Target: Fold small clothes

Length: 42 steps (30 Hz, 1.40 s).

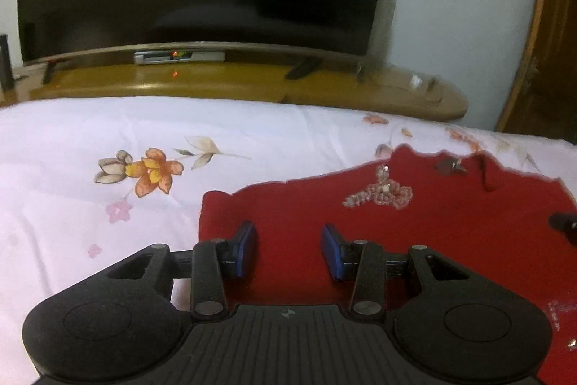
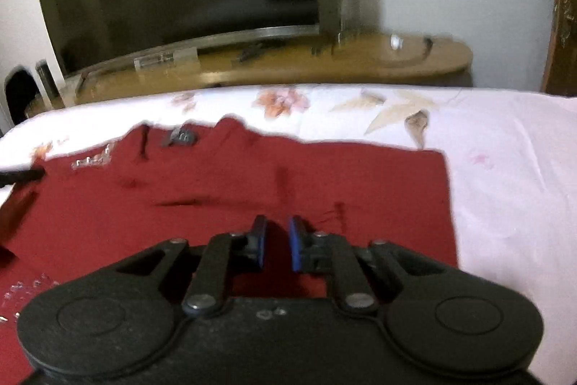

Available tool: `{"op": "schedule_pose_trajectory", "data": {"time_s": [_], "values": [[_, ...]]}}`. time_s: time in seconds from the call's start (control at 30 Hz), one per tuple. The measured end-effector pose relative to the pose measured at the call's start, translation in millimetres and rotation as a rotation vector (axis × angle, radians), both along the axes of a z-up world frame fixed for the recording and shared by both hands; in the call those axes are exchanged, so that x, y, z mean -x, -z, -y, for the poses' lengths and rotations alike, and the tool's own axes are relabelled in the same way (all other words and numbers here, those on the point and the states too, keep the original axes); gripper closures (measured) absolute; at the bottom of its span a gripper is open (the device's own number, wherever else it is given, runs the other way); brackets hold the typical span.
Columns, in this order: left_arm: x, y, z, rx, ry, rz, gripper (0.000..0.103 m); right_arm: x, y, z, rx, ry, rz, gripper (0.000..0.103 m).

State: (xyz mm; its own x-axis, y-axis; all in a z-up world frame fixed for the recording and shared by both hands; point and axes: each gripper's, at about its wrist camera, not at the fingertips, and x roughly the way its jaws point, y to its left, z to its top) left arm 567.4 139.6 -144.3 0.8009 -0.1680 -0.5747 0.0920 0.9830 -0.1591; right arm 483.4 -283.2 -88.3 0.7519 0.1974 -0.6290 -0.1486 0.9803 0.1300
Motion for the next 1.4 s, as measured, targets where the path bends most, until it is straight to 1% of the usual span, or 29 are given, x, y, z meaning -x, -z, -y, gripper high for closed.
{"op": "schedule_pose_trajectory", "data": {"time_s": [0.03,0.07,0.2,0.27,0.3,0.33,0.37,0.4,0.43,0.47,0.53,0.63,0.67,0.7,0.73,0.8,0.83,0.9,0.93,1.0,1.03,1.1,1.17,1.2,1.23,1.27,1.3,1.33,1.4], "values": [[-1.5,-0.8,-6.9,0.047,-0.013,-0.008,0.062,1.6,1.4,8.4,-0.047,0.014,-0.002,0.093],[-2.1,-2.0,-6.8,0.038,-0.012,-0.011,0.062,1.9,1.0,12.5,-0.069,0.022,-0.012,0.093],[-2.4,-10.5,10.5,-0.057,-0.003,-0.015,0.061,5.3,-0.2,6.7,-0.021,0.01,0.005,0.093],[7.1,-23.1,15.1,-0.064,-0.015,0.027,0.061,5.7,-2.9,5.9,-0.02,0.015,-0.002,0.091],[14.8,-30.2,18.8,-0.048,-0.003,0.053,0.061,6.8,-7.3,5.6,-0.022,0.026,-0.008,0.086],[19.1,-33.5,24.8,-0.043,0.005,0.066,0.061,8.9,-13.6,4.4,-0.023,0.043,0.002,0.065],[21.0,-36.0,31.9,-0.045,0.025,0.073,0.061,9.0,-17.2,2.8,-0.026,0.058,0.042,0.037],[20.6,-37.0,45.4,-0.053,0.057,0.073,0.061,12.9,-21.7,-1.0,-0.025,0.061,0.087,0.033],[19.3,-37.5,58.0,-0.058,0.08,0.074,0.061,12.3,-24.9,-8.4,-0.024,0.034,0.103,0.049],[17.0,-37.0,71.1,-0.063,0.106,0.075,0.061,8.0,-25.1,-16.4,-0.026,-0.003,0.081,0.074],[12.3,-33.4,97.8,-0.077,0.141,0.072,0.061,1.1,-24.2,-38.9,-0.006,-0.07,0.051,0.093],[2.4,-15.5,125.1,-0.117,0.169,-0.007,0.059,-5.4,-14.9,-68.1,0.067,-0.147,0.031,0.092],[2.5,-10.0,127.0,-0.136,0.162,-0.005,0.054,-8.4,-9.1,-71.4,0.092,-0.155,0.013,0.094],[3.6,-9.3,123.4,-0.121,0.148,0.007,0.054,-9.4,-4.4,-70.8,0.123,-0.143,0.015,0.095],[4.9,-12.1,118.5,-0.101,0.133,0.001,0.054,-10.7,-3.5,-61.6,0.121,-0.111,0.027,0.096],[13.3,-16.1,111.2,-0.161,0.097,0.018,0.054,-12.9,-6.3,-37.5,0.102,-0.025,0.013,0.097],[15.7,-13.2,106.1,-0.17,0.097,0.016,0.054,-12.2,-6.8,-26.0,0.103,0.001,0.01,0.102],[14.6,-12.1,101.2,-0.158,0.106,0.014,0.054,-9.5,-4.7,-9.5,0.079,-0.012,0.007,0.102],[13.8,-16.9,105.1,-0.179,0.098,0.004,0.054,-8.7,-5.1,-8.0,0.087,-0.034,0.008,0.102],[21.8,-32.6,111.8,-0.162,0.088,0.039,0.054,-8.4,-13.4,-12.4,0.104,-0.049,-0.009,0.092],[27.7,-38.5,110.6,-0.137,0.096,0.059,0.054,-4.7,-21.2,-13.6,0.083,-0.056,0.003,0.077],[39.4,-42.5,119.8,-0.115,0.11,0.064,0.054,12.8,-33.7,-21.7,0.052,-0.118,0.086,0.076],[50.4,-32.6,139.6,-0.115,0.165,0.038,0.048,21.6,-31.8,-34.7,0.046,-0.2,0.065,0.077],[53.7,-24.7,148.9,-0.142,0.185,0.017,0.044,24.7,-26.9,-41.5,0.045,-0.241,0.046,0.078],[56.3,-13.7,158.8,-0.202,0.188,-0.007,0.038,26.8,-20.3,-47.7,0.056,-0.279,0.025,0.082],[61.1,-11.4,160.2,-0.214,0.173,0.02,0.031,27.0,-12.9,-51.7,0.092,-0.299,0.003,0.082],[61.2,-12.6,155.3,-0.192,0.145,0.002,0.03,28.8,-7.3,-52.3,0.122,-0.299,0.012,0.082],[61.9,-15.8,149.0,-0.161,0.127,-0.009,0.03,29.8,-6.3,-47.1,0.108,-0.288,0.022,0.082],[68.3,-18.7,136.9,-0.201,0.066,-0.014,0.03,27.9,-10.8,-32.1,0.086,-0.229,0.005,0.082]]}}
